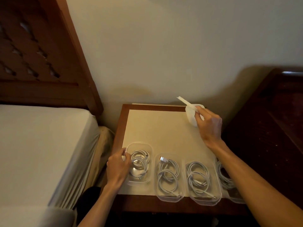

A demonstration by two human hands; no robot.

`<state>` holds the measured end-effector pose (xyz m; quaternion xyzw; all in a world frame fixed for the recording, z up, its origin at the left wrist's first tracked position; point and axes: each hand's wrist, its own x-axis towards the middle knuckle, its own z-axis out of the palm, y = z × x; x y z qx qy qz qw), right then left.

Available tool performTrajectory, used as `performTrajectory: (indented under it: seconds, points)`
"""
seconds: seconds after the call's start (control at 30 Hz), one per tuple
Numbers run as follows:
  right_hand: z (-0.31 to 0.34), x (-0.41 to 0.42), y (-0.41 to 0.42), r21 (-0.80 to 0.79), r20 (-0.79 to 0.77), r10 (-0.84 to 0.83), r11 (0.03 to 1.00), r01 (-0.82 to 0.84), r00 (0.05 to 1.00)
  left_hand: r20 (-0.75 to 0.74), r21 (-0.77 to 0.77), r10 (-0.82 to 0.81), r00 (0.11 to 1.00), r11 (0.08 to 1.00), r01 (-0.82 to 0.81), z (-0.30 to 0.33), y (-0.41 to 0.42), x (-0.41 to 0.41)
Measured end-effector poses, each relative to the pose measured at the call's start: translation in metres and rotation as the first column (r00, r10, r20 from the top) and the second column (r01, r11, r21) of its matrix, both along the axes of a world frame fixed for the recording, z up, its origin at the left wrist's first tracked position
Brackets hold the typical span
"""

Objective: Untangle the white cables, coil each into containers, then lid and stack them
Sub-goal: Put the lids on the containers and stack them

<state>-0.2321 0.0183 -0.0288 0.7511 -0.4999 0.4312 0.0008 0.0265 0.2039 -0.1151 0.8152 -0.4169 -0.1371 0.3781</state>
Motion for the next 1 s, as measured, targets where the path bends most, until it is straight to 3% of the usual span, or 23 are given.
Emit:
performTrajectory:
  seconds: [0.1, 0.17, 0.23, 0.33, 0.43, 0.53, 0.63, 0.77, 1.0]
  points:
    - [0.027, 0.019, 0.027, 0.044, 0.057, 0.215, 0.975, -0.218, 0.975, 0.048, 0.111, -0.027, 0.998, 0.994, 0.021, 0.009, -0.004, 0.005]
    - [0.037, 0.034, 0.044, 0.220, 0.108, 0.380, 0.892, -0.395, 0.919, 0.081, 0.045, -0.015, 0.997, 0.999, 0.011, 0.020, -0.006, 0.008]
    - [0.040, 0.049, 0.055, 0.405, 0.138, 0.505, 0.756, -0.514, 0.852, -0.032, -0.095, 0.001, 0.999, 0.995, -0.004, 0.044, -0.007, 0.004]
    - [0.033, 0.074, 0.064, 0.531, 0.035, 0.656, 0.627, -0.570, 0.754, -0.250, -0.222, -0.149, 0.957, 0.971, 0.093, 0.078, -0.001, -0.007]
    - [0.021, 0.097, 0.071, 0.573, 0.122, 0.648, 0.572, -0.587, 0.752, -0.157, -0.206, -0.285, 0.945, 0.946, 0.251, 0.086, 0.009, -0.016]
    - [0.002, 0.109, 0.079, 0.585, 0.257, 0.463, 0.624, -0.517, 0.849, -0.051, -0.204, -0.221, 0.974, 0.957, 0.207, 0.072, 0.011, -0.015]
    - [-0.016, 0.110, 0.097, 0.695, 0.237, 0.203, 0.647, -0.312, 0.950, -0.112, -0.147, -0.125, 0.986, 0.983, 0.108, 0.049, 0.008, -0.007]
    - [-0.043, 0.105, 0.123, 0.676, -0.139, 0.240, 0.732, -0.085, 0.961, -0.061, -0.078, -0.069, 0.996, 0.995, 0.064, 0.023, 0.001, 0.000]
    - [-0.065, 0.115, 0.138, 0.546, -0.329, 0.261, 0.837, -0.043, 0.908, 0.188, 0.082, -0.008, 0.982, 0.997, -0.008, 0.010, 0.004, 0.000]
